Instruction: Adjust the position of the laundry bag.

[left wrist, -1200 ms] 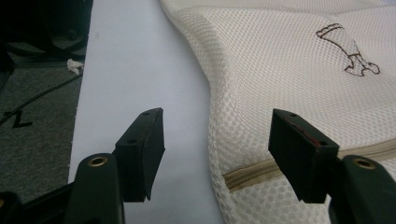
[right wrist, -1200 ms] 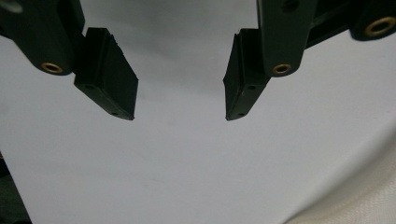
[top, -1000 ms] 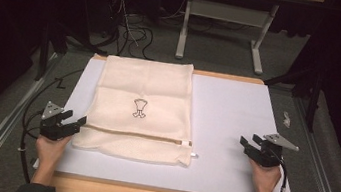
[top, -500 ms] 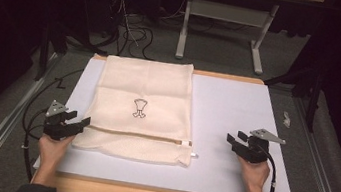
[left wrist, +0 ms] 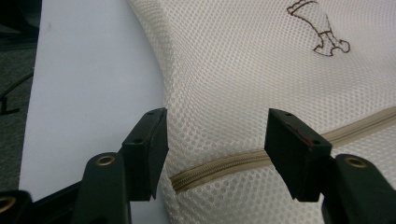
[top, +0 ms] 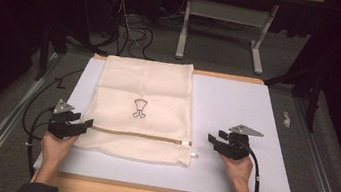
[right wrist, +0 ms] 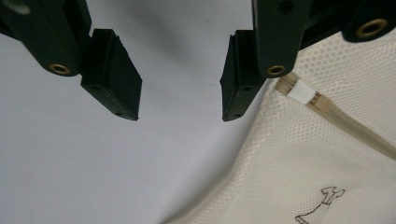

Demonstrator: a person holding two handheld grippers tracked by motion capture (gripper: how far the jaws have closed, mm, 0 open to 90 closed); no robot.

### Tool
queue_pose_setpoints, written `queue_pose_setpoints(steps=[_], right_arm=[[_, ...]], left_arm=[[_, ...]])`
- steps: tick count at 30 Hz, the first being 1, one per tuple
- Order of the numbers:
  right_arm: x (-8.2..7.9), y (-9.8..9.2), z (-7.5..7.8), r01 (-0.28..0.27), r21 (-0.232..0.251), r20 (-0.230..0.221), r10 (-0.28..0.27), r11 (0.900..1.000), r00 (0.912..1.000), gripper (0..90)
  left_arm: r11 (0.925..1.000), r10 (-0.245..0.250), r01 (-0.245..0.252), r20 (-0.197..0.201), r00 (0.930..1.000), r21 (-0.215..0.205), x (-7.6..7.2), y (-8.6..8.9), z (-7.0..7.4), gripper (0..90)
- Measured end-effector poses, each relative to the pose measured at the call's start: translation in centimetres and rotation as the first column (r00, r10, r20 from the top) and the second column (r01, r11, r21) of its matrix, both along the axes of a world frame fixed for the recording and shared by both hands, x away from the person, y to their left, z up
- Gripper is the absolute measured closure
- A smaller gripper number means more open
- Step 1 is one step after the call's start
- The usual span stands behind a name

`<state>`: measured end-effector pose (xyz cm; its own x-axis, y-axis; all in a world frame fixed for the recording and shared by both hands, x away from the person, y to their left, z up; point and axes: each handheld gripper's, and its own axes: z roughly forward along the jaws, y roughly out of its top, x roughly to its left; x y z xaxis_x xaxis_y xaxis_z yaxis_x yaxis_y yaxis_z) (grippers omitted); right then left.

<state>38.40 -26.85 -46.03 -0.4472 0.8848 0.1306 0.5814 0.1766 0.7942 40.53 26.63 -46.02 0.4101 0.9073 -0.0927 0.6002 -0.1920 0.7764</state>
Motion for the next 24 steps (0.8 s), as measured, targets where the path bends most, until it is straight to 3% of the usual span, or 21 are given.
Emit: queue_pose_setpoints(steps=[11, 18, 24], right_arm=[[1.6, 5.1, 0.1, -0.093, -0.003, -0.053, 0.092, 0.996, 0.9943, 48.3], [2.9, 6.8, -0.6, -0.092, -0.006, -0.106, 0.091, 0.996, 0.9903, 48.1], [3.6, 7.5, -1.0, -0.088, -0.013, -0.142, 0.085, 0.996, 0.9862, 50.3]], left_arm=[[0.9988, 0.044, -0.045, -0.055, 0.9975, -0.020, 0.9, 0.0, -0.7, 39.3], [0.9977, 0.057, -0.060, -0.096, 0.9938, -0.032, 1.6, 0.0, -1.1, 38.8], [0.9979, 0.053, -0.057, -0.103, 0.9932, -0.030, 1.9, -0.2, -1.3, 40.5]])
